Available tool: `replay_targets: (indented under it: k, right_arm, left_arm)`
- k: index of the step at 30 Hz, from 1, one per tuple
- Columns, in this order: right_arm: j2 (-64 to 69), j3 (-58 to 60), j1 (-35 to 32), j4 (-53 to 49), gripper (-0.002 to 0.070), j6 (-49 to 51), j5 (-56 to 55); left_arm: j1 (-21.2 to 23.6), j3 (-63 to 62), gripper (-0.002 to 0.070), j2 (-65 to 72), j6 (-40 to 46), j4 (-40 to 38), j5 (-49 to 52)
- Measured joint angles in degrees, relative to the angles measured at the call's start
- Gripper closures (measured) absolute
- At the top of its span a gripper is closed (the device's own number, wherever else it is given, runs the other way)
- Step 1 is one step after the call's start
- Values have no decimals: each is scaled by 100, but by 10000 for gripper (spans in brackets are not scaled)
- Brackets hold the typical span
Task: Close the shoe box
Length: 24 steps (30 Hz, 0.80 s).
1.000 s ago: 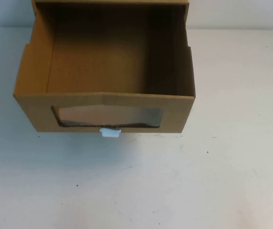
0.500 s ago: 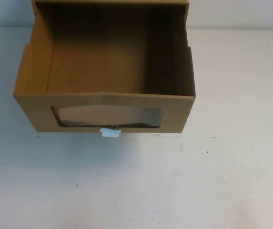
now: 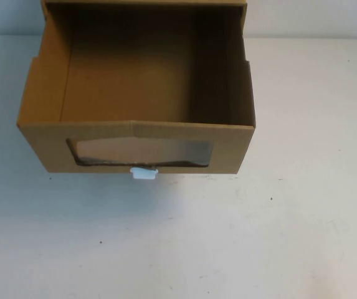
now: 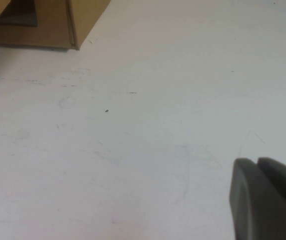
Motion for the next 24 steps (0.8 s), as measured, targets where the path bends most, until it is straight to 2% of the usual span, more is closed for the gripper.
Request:
replay_targets:
  k: [2, 7, 10, 16, 24]
  right_arm:
    - [0, 0, 0, 0, 689, 0, 0]
    - [0, 0, 0, 0, 689, 0, 0]
    - [0, 0, 0, 0, 689, 0, 0]
    - [0, 0, 0, 0, 689, 0, 0]
    - [0, 0, 0, 0, 689, 0, 0]
  left_arm:
    - [0, -50, 677, 0, -12, -37, -49]
    - [0, -1291, 677, 558, 88, 162, 994]
    - [0, -2429, 677, 1589, 415, 341, 1680]
    - [0, -5084, 677, 4158, 1665, 389, 3054]
    - [0, -7861, 677, 6895, 3057, -270, 3402]
